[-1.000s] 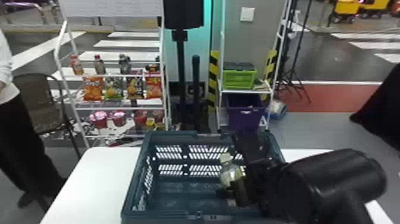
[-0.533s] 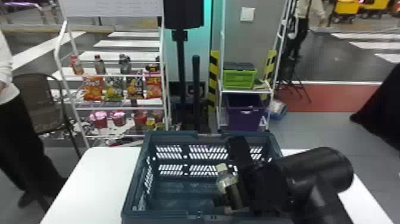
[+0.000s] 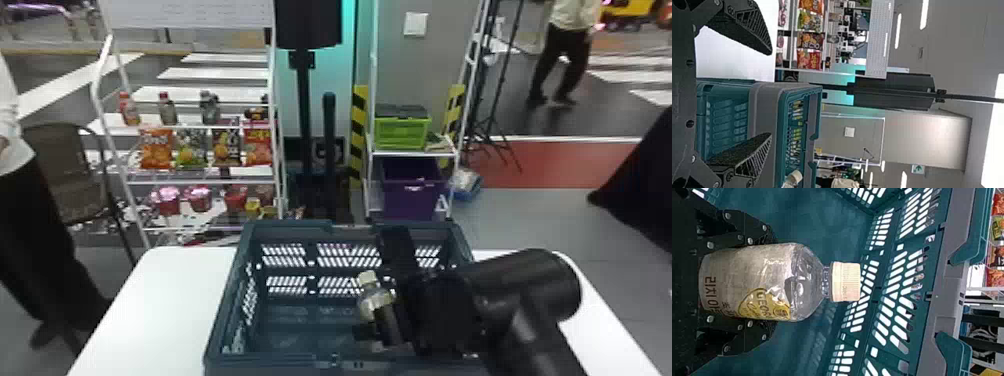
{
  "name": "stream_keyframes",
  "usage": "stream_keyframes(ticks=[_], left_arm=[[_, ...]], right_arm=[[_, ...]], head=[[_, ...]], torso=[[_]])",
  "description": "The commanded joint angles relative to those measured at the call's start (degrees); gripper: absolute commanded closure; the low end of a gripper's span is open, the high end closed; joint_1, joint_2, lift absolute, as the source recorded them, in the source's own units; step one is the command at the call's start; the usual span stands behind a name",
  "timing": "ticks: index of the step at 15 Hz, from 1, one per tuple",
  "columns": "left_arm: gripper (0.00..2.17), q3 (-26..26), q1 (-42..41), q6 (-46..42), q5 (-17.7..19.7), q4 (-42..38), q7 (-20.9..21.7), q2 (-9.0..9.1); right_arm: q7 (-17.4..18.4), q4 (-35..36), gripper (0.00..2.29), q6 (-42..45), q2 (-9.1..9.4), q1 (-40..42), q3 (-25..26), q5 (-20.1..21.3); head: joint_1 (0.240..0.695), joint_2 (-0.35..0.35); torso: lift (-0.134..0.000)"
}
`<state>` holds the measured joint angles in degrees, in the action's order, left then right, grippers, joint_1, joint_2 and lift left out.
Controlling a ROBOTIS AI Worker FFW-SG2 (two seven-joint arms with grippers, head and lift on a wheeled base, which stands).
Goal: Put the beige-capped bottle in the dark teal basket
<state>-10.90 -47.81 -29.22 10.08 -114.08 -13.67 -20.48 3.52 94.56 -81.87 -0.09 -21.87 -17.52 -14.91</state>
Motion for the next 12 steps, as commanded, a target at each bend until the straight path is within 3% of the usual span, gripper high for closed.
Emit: stream_keyframes(ticks=[1,2,3,4,12], left_arm=[[0.15,0.0,0.0,0.0,0.0,-0.1,0.0,0.0],[0.15,0.0,0.0,0.0,0.0,-0.1,0.0,0.0],[0.15,0.0,0.0,0.0,0.0,-0.1,0.0,0.0],[0.15,0.0,-0.1,0.0,0.0,-0.1,0.0,0.0],[0.15,0.0,-0.2,0.0,0.0,-0.5,0.0,-0.09]], right_arm=[[0.2,0.2,1.78,0.2,0.14,0.0,0.0,-0.2],[0.3,0.4,1.22,0.2,0.14,0.1,0.0,-0.3],[0.3,0.5,0.32,0.2,0.14,0.1,0.0,-0.3],[0.3,0.5,0.0,0.2,0.14,0.1,0.0,-0.4],[0.3,4.8,0.03,0.0,0.14,1.7,0.6,-0.6]], head=[[0.499,0.0],[0.499,0.0],[0.499,0.0],[0.499,0.0],[0.499,0.0]], torso=[[0.0],[0.0],[0.0],[0.0],[0.0]])
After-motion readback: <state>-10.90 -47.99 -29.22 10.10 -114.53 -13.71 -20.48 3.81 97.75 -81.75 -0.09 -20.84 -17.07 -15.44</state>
